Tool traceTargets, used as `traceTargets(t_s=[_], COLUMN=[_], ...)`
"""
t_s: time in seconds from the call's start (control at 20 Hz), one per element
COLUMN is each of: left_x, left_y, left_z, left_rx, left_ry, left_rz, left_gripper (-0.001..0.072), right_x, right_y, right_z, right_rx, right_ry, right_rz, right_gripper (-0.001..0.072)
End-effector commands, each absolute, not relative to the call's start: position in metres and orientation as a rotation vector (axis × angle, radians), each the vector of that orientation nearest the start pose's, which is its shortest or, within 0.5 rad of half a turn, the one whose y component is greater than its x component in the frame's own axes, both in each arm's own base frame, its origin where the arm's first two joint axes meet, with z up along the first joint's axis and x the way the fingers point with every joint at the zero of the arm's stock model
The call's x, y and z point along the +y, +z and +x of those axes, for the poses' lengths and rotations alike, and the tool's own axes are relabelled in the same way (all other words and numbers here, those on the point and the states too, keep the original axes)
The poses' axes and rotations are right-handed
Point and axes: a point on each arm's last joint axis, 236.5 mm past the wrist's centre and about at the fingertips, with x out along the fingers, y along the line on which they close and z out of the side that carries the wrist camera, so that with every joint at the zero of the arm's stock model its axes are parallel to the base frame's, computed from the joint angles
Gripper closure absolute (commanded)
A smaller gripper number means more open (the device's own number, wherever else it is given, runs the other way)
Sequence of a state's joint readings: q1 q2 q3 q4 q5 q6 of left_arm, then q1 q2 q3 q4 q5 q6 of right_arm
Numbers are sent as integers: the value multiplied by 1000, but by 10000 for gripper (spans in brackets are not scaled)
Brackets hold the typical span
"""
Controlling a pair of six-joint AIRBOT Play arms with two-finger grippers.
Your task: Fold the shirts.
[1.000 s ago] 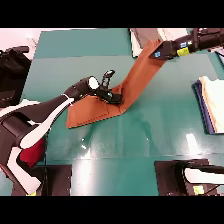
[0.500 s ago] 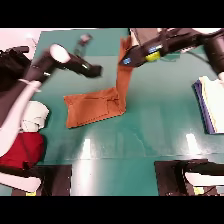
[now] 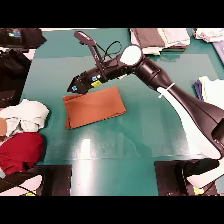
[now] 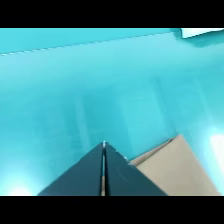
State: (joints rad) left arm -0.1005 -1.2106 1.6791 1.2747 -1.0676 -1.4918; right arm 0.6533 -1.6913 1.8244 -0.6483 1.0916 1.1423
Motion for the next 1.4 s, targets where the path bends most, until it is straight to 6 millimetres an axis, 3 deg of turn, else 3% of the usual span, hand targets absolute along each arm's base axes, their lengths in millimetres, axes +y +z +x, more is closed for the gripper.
traceTargets(t_s=[0.0, 0.15, 0.25, 0.35, 0.4, 0.55, 0.6, 0.8, 0.95, 1.05, 1.2, 1.3, 1.35], left_x=[-107, -131, -145, -159, -166, -186, -191, -199, -199, -201, -210, -230, -241], left_y=[279, 276, 275, 270, 268, 255, 250, 238, 237, 235, 234, 237, 238], left_z=[438, 437, 437, 439, 439, 441, 442, 444, 442, 440, 435, 427, 422], left_rx=[596, 595, 587, 589, 590, 615, 627, 656, 664, 676, 679, 668, 660], left_ry=[-333, -383, -414, -442, -456, -490, -500, -514, -516, -524, -543, -584, -608], left_rz=[-87, -66, -47, -37, -34, -23, -19, -17, -16, -21, -10, 5, 15], left_gripper=[685, 685, 685, 684, 685, 685, 684, 685, 684, 685, 686, 686, 686], right_x=[403, 311, 253, 221, 217, 241, 255, 321, 367, 387, 383, 351, 323], right_y=[121, 74, 36, -3, -18, -53, -60, -75, -74, -66, -35, -8, 7], right_z=[361, 397, 404, 403, 401, 396, 395, 395, 407, 415, 439, 465, 480], right_rx=[1014, 1171, 1280, 1355, 1386, 1447, 1449, 1451, 1393, 1331, 1239, 1164, 1121], right_ry=[1158, 901, 754, 657, 637, 650, 677, 770, 826, 878, 907, 870, 824], right_rz=[3, 43, 162, 291, 373, 566, 587, 563, 541, 493, 437, 404, 389], right_gripper=[387, 387, 379, 40, 33, 67, 98, 100, 351, 693, 694, 694, 695])
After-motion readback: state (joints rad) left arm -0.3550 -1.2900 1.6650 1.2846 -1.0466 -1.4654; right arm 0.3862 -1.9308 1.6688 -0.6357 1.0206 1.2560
